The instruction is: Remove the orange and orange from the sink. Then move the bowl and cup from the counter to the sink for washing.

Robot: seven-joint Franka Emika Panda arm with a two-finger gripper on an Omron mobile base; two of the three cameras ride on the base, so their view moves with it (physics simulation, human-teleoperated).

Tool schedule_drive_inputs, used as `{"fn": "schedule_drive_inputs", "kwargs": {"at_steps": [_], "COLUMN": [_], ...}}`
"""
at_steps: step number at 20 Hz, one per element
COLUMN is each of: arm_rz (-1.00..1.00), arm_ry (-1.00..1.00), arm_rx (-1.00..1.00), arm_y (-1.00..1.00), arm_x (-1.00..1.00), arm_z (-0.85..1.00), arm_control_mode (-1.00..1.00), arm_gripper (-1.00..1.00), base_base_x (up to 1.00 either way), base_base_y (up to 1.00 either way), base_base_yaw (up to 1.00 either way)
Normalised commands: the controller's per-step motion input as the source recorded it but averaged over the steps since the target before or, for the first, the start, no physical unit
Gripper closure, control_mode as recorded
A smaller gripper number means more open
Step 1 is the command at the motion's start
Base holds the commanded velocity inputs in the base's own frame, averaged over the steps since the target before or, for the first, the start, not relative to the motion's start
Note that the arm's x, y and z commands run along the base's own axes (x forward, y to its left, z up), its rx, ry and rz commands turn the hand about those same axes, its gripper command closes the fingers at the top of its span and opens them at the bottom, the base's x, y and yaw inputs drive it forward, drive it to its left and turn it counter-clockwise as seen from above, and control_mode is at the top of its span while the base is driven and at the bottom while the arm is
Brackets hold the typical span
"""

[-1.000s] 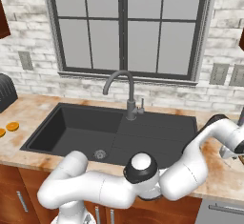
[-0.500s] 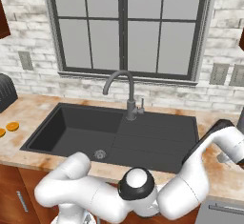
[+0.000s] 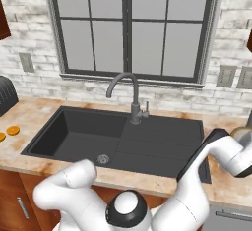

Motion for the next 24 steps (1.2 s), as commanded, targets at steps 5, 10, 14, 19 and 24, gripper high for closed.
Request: {"fn": "schedule_drive_inputs", "kwargs": {"at_steps": [5, 10, 14, 19, 24], "arm_rz": [0.16, 0.19, 0.19, 0.18, 0.16], "arm_ry": [0.11, 0.21, 0.23, 0.14, 0.01], "arm_rx": [-0.28, -0.18, -0.09, 0.0, 0.01], "arm_y": [0.37, 0.39, 0.37, 0.28, 0.2], "arm_x": [-0.21, -0.14, -0.14, -0.16, -0.22], "arm_z": [0.28, 0.33, 0.27, 0.25, 0.26], "arm_control_mode": [-1.0, -1.0, -1.0, -1.0, -1.0], "arm_gripper": [1.0, 1.0, 1.0, 1.0, 1.0], "base_base_x": [0.0, 0.0, 0.0, 0.0, 0.0], "base_base_y": [0.0, 0.0, 0.0, 0.0, 0.0], "base_base_yaw": [0.0, 0.0, 0.0, 0.0, 0.0]}}
